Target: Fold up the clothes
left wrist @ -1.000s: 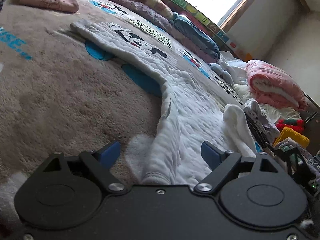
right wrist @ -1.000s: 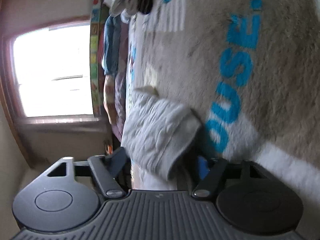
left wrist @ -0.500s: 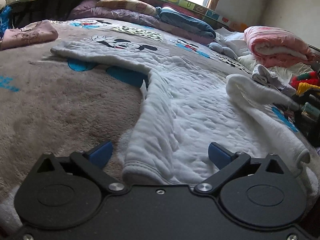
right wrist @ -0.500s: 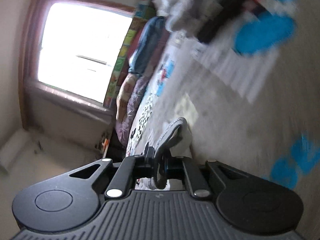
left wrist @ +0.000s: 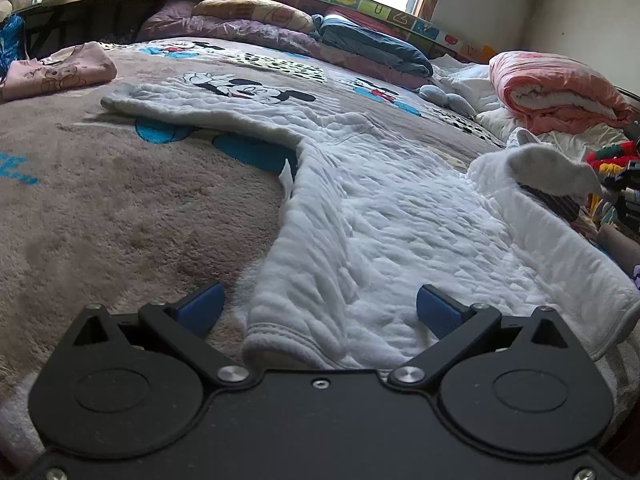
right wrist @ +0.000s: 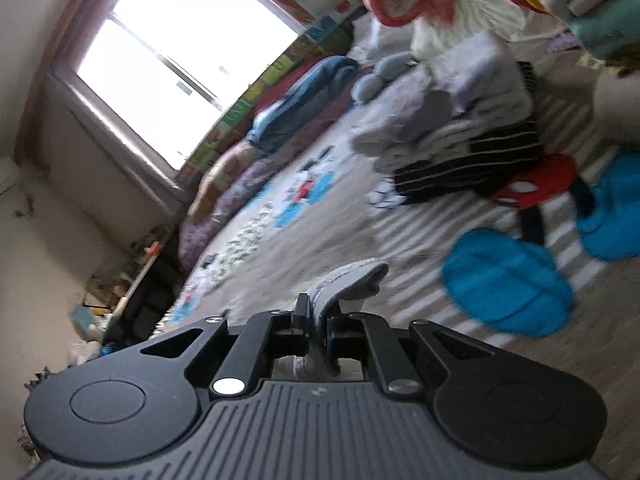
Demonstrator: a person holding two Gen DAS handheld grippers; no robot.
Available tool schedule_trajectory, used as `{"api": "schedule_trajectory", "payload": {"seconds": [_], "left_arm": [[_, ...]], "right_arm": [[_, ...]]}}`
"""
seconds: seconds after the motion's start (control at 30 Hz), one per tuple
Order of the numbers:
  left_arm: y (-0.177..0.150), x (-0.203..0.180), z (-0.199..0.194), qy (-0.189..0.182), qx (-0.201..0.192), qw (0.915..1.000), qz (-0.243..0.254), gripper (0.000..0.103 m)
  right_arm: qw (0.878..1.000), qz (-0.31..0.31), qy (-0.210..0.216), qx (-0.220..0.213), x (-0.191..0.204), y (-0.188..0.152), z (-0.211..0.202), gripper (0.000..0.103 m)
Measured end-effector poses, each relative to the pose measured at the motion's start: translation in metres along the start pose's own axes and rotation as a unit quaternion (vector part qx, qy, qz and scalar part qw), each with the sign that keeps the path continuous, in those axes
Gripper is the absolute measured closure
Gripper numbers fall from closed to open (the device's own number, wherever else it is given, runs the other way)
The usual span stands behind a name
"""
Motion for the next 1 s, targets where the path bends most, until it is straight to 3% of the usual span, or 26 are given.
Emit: {"api": "schedule_trajectory", "payload": {"seconds": [0.27,0.6,0.77,1.0], "left_arm": [[-0.002,-0.003,0.003,0.009,-0.005,0.9998,0.017,0.0],[-0.004,-0.006,0.008,0.018,-0.013,0.9992,0.034,0.0],[-0.004,-0.007,0.01,0.02,-0.015,0.9989,0.038,0.0],[-0.005,-0.007,0.012,0.023,-0.02,0.9985,0.046,0.0]], "right_arm": [[0.999,-0.026,-0.026,0.036,-0.04,0.013,0.007,0.094],[0.987,-0.126,-0.027,0.095,-0.052,0.033,0.022,0.094],[0.955,-0.257,-0.051,0.138,-0.029,0.047,0.04,0.094],[0.914,-0.368,-0.073,0.158,-0.005,0.062,0.06,0.095]]}}
Point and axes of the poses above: each gripper's, at about its wrist camera, not at the fingertips, and z roughly the way its jaws point, x to its left, y to its top, the point moved 2 cm from there along z, roughly the way its jaws point, and after that the axes turned 6 degrees about -z, right-handed, at the moved point
